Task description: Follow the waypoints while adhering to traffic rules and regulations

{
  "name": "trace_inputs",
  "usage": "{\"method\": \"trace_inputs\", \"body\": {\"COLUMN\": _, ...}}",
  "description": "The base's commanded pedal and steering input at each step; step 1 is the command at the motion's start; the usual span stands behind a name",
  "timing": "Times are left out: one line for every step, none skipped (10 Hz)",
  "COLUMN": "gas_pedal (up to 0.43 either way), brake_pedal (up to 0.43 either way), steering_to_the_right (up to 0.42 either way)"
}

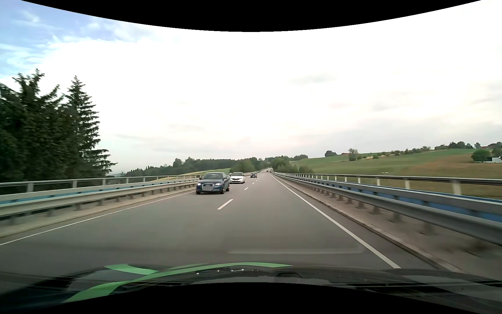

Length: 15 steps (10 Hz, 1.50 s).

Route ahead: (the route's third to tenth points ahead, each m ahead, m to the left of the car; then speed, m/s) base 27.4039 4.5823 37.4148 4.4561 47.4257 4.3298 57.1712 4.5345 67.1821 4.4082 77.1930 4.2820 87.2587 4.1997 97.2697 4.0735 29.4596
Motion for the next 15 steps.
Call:
{"method": "trace_inputs", "body": {"gas_pedal": 0.299, "brake_pedal": 0.000, "steering_to_the_right": -0.002}}
{"method": "trace_inputs", "body": {"gas_pedal": 0.287, "brake_pedal": 0.000, "steering_to_the_right": -0.002}}
{"method": "trace_inputs", "body": {"gas_pedal": 0.280, "brake_pedal": 0.000, "steering_to_the_right": -0.002}}
{"method": "trace_inputs", "body": {"gas_pedal": 0.268, "brake_pedal": 0.000, "steering_to_the_right": -0.002}}
{"method": "trace_inputs", "body": {"gas_pedal": 0.260, "brake_pedal": 0.000, "steering_to_the_right": -0.002}}
{"method": "trace_inputs", "body": {"gas_pedal": 0.260, "brake_pedal": 0.000, "steering_to_the_right": -0.002}}
{"method": "trace_inputs", "body": {"gas_pedal": 0.268, "brake_pedal": 0.000, "steering_to_the_right": -0.002}}
{"method": "trace_inputs", "body": {"gas_pedal": 0.287, "brake_pedal": 0.000, "steering_to_the_right": -0.002}}
{"method": "trace_inputs", "body": {"gas_pedal": 0.319, "brake_pedal": 0.000, "steering_to_the_right": -0.002}}
{"method": "trace_inputs", "body": {"gas_pedal": 0.331, "brake_pedal": 0.000, "steering_to_the_right": -0.002}}
{"method": "trace_inputs", "body": {"gas_pedal": 0.339, "brake_pedal": 0.000, "steering_to_the_right": -0.002}}
{"method": "trace_inputs", "body": {"gas_pedal": 0.339, "brake_pedal": 0.000, "steering_to_the_right": -0.002}}
{"method": "trace_inputs", "body": {"gas_pedal": 0.339, "brake_pedal": 0.000, "steering_to_the_right": -0.002}}
{"method": "trace_inputs", "body": {"gas_pedal": 0.331, "brake_pedal": 0.000, "steering_to_the_right": -0.002}}
{"method": "trace_inputs", "body": {"gas_pedal": 0.299, "brake_pedal": 0.000, "steering_to_the_right": -0.002}}
